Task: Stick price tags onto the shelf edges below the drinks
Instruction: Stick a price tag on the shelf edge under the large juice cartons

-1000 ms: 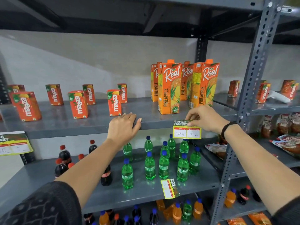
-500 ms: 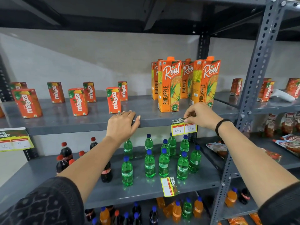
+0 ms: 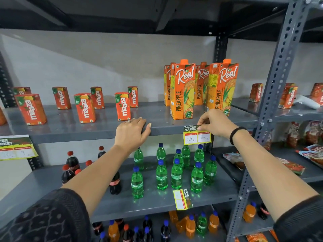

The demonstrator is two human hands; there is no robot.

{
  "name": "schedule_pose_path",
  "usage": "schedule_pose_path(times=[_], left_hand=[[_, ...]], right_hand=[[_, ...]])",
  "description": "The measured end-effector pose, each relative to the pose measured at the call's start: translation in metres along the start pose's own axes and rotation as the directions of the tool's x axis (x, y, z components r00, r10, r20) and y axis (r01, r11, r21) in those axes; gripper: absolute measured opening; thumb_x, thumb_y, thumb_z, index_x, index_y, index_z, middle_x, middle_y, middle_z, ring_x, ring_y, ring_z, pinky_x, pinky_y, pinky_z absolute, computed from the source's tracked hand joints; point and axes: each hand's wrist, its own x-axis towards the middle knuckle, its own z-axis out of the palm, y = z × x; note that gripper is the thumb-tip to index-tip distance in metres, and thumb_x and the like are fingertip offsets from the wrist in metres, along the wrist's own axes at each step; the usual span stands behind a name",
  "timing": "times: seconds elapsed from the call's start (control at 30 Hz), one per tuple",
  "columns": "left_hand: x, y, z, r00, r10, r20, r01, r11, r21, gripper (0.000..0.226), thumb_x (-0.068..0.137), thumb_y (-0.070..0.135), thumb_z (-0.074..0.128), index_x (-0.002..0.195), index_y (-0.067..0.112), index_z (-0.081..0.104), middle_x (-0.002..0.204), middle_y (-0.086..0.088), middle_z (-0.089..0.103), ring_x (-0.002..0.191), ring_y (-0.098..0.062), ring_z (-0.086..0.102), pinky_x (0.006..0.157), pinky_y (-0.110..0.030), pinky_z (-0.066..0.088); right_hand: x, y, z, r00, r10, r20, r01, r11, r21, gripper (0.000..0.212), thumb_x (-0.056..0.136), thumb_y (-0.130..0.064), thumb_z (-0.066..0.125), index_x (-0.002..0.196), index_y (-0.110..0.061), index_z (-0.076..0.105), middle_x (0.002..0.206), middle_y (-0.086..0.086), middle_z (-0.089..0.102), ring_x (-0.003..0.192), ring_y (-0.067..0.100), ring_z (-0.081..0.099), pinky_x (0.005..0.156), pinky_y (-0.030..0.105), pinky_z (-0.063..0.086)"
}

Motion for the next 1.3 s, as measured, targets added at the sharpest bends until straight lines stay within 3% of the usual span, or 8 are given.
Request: schedule_pose_path(times=[0.23,0.4,0.57,0.8,1.03,1.3], left_hand=[[0.001,0.000,0.001,1.000,-0.001,-0.020,0.001,1.000,0.010,0.046,0.096,0.042,0.033,0.090,0.016,0.071,0.084,0.000,0.075,0.068,-0.020,0.069,0.049,-0.026,0.045],[0.000,0.000,0.001,1.000,-0.001,-0.019,0.001,1.000,0.016,0.047,0.096,0.043,0.033,0.091,0.016,0.071,0.083,0.000,0.074,0.067,-0.019,0.068,0.049,-0.024,0.043],[0.000,0.001,0.001,0.999,0.002,-0.048,-0.001,1.000,0.025,0.044,0.095,0.041,0.036,0.090,0.016,0.072,0.082,0.000,0.075,0.066,-0.020,0.069,0.048,-0.022,0.040],[0.002,0.001,0.005,0.997,-0.001,-0.071,0.005,0.999,0.046,0.043,0.094,0.040,0.036,0.087,0.016,0.071,0.074,0.001,0.073,0.060,-0.019,0.065,0.048,-0.021,0.032],[0.000,0.003,0.002,0.998,-0.011,-0.063,0.013,0.999,0.032,0.043,0.094,0.040,0.036,0.085,0.016,0.071,0.073,0.001,0.073,0.059,-0.020,0.065,0.048,-0.021,0.033],[0.000,0.004,0.002,0.998,-0.023,-0.051,0.025,0.999,0.037,0.044,0.094,0.040,0.036,0.086,0.015,0.072,0.074,0.000,0.073,0.059,-0.019,0.065,0.049,-0.020,0.031]], right_hand=[[-0.005,0.006,0.007,0.995,-0.042,-0.093,0.041,0.999,-0.015,0.018,0.072,-0.019,0.083,0.071,-0.027,0.067,0.070,-0.011,0.065,0.069,0.003,0.059,0.069,0.032,0.052],[-0.008,0.011,0.010,0.984,-0.079,-0.163,0.088,0.995,0.049,0.044,0.071,-0.019,0.083,0.089,-0.027,0.044,0.081,-0.006,0.061,0.075,0.013,0.059,0.063,0.027,0.045],[-0.009,0.016,0.014,0.992,-0.081,-0.093,0.084,0.996,0.023,0.024,0.071,-0.025,0.083,0.084,-0.026,0.063,0.092,-0.003,0.065,0.089,0.020,0.059,0.079,0.035,0.048],[-0.009,0.017,0.028,0.968,-0.067,-0.240,0.077,0.996,0.034,0.027,0.067,-0.028,0.085,0.083,-0.025,0.063,0.088,-0.005,0.064,0.082,0.016,0.057,0.072,0.032,0.044],[-0.011,0.017,0.020,0.979,-0.054,-0.197,0.078,0.990,0.118,0.025,0.066,-0.024,0.087,0.080,-0.024,0.067,0.090,-0.001,0.069,0.085,0.019,0.061,0.079,0.035,0.048],[-0.014,0.018,0.026,0.965,-0.039,-0.260,0.076,0.988,0.133,0.024,0.066,-0.027,0.086,0.082,-0.023,0.069,0.088,-0.003,0.068,0.085,0.019,0.061,0.074,0.034,0.045]])
